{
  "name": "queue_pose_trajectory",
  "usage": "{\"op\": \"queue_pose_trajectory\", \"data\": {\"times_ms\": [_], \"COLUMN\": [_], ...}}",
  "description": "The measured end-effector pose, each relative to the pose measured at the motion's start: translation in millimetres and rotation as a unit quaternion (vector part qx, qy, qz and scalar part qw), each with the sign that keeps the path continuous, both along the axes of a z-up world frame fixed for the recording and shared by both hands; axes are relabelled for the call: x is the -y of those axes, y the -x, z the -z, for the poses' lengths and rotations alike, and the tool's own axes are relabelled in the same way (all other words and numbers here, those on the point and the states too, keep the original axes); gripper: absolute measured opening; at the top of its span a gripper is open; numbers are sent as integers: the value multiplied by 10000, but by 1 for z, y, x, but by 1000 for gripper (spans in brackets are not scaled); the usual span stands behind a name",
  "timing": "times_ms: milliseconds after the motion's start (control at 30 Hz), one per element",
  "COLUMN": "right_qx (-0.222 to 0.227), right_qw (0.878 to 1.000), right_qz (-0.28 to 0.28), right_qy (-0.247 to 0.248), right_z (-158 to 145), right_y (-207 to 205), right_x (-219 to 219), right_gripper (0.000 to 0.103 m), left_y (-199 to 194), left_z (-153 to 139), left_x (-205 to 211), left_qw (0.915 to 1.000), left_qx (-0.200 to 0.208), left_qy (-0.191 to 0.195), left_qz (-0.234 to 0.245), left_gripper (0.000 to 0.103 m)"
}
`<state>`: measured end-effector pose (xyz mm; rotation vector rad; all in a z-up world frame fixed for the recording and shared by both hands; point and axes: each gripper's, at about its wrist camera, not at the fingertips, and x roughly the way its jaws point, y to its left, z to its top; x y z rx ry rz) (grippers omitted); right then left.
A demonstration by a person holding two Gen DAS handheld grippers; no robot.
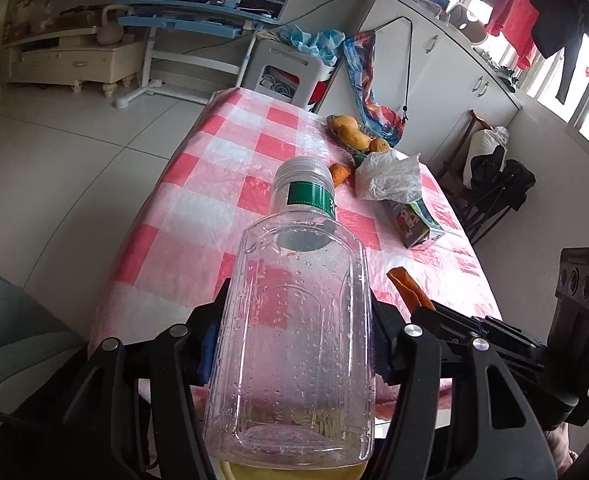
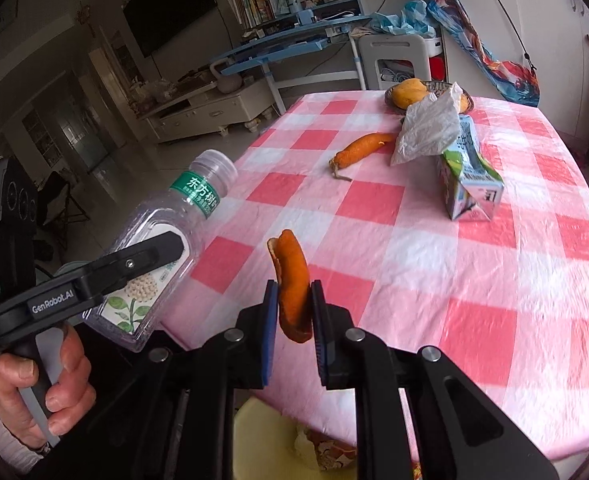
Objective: Collect trash
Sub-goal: 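Carry both tools over the basin and open the right to drop the peel, then open the left tool over the yellow basin to drop the clear bottle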
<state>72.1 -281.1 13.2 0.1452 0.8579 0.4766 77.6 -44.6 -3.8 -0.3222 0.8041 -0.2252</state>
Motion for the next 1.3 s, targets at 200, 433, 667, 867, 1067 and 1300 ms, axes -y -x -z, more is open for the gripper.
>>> {"op": "queue_pose_trajectory", "data": {"times_ms": [200,433,667,867,1067,1300], "right_qx": [-54,-185,-351,-238,46,169], "right_qw": [10000,9998,9992,9982,9954,9926], "right_qz": [-12,-51,113,529,900,1152], "right_qy": [-15,72,139,-125,-335,-334], "right_z": [3,13,25,23,16,14], "right_y": [45,76,93,98,104,105], "right_x": [1,-1,0,17,32,40], "right_gripper": [17,17,22,42,54,65], "left_y": [38,71,95,112,125,134], "left_z": [-7,-13,-14,-5,13,36], "left_x": [8,15,18,24,37,56], "left_qw": [9998,9990,9982,9972,9932,9827], "left_qx": [91,139,148,10,-279,-757], "left_qy": [-137,-296,-419,-490,-688,-1018], "left_qz": [126,291,400,565,893,1351], "left_gripper": [56,56,56,56,57,58]}}
